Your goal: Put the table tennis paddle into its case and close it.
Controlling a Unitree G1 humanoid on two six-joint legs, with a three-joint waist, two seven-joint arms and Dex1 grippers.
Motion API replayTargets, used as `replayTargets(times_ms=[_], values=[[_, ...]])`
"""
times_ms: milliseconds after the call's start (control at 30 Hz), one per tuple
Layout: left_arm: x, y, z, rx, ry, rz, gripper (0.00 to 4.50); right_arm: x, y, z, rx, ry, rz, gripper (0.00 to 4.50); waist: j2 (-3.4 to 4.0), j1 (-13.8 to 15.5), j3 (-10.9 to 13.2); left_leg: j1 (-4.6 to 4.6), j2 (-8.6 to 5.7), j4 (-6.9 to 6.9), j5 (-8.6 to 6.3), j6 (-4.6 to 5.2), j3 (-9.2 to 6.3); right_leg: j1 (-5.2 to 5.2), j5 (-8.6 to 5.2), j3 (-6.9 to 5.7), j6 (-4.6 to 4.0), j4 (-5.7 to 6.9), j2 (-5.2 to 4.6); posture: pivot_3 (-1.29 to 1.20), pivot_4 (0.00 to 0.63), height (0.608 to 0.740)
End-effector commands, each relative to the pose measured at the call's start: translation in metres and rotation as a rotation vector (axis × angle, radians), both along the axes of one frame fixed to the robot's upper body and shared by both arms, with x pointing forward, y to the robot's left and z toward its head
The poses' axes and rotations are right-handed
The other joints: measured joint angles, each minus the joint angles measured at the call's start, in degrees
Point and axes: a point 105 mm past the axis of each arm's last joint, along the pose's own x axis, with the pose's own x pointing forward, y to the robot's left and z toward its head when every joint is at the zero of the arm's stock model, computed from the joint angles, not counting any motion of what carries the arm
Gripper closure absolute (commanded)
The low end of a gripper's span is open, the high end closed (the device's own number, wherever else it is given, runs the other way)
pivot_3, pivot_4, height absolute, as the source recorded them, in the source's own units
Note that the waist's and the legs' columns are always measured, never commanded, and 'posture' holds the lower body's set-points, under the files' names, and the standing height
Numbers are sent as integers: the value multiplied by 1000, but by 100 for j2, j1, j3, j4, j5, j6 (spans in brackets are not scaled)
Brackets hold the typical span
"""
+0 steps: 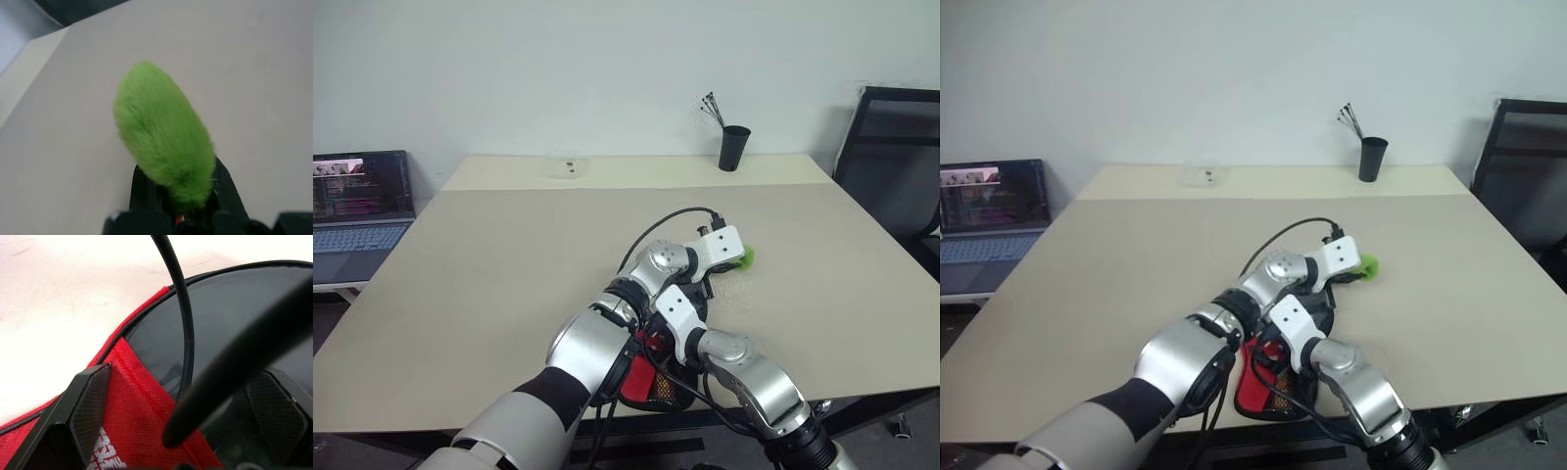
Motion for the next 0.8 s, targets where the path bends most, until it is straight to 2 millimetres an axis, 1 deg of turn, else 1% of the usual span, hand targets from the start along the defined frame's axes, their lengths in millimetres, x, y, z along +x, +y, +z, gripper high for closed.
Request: replayTargets(times_ms=[33, 233, 333, 467, 533, 633, 733, 800], values=[[-6, -8, 12, -17, -22, -67, 3670, -9, -1, -32, -57, 129, 6, 0, 0, -2, 0, 0, 0, 0, 0, 0, 0, 0, 0, -1, 0, 1, 0, 0, 150, 740], [-3, 1, 5, 10, -9, -56, 1550, -5, 1, -30, -57, 120, 14, 0, 7, -13, -9, 4, 1, 0, 0, 0, -2, 0, 0, -1, 0, 5, 3, 0, 150, 740], [-5, 7, 7, -39, 35, -74, 495, -4, 0, -29, -57, 117, 16, 0, 10, -33, -17, 7, 1, 1, 0, 0, -3, 0, 0, 1, 0, 7, 4, 0, 150, 740], [-4, 17, 12, -94, 73, -94, 495, -2, -1, -28, -54, 114, 14, 0, 12, -86, -19, 7, 2, 1, 0, 0, -3, 1, 0, 0, 0, 9, 4, 0, 150, 740], [1, 31, 19, -141, 72, -82, 495, -1, -2, -24, -49, 109, 10, 0, 13, -113, -20, 7, 3, 1, 0, 1, -5, 1, 0, 1, 0, 8, 4, 0, 150, 740], [7, 46, 28, -187, 64, -55, 495, 0, -5, -19, -41, 103, 8, 0, 13, -120, -20, 6, 3, 1, 0, 1, -6, 0, 0, 2, 0, 8, 4, 0, 150, 740], [19, 71, 41, -264, 52, 13, 495, -4, -5, -2, 39, 118, 23, 0, 13, -119, -20, 4, 5, 1, 0, 1, -8, 1, 0, 2, 0, 7, 3, 0, 150, 740], [23, 87, 43, -286, 51, 45, 495, -9, -4, 10, 81, 122, 52, 0, 13, -119, -20, 3, 6, 1, 0, 0, -6, 0, 1, 3, 0, 6, 2, 0, 150, 740]])
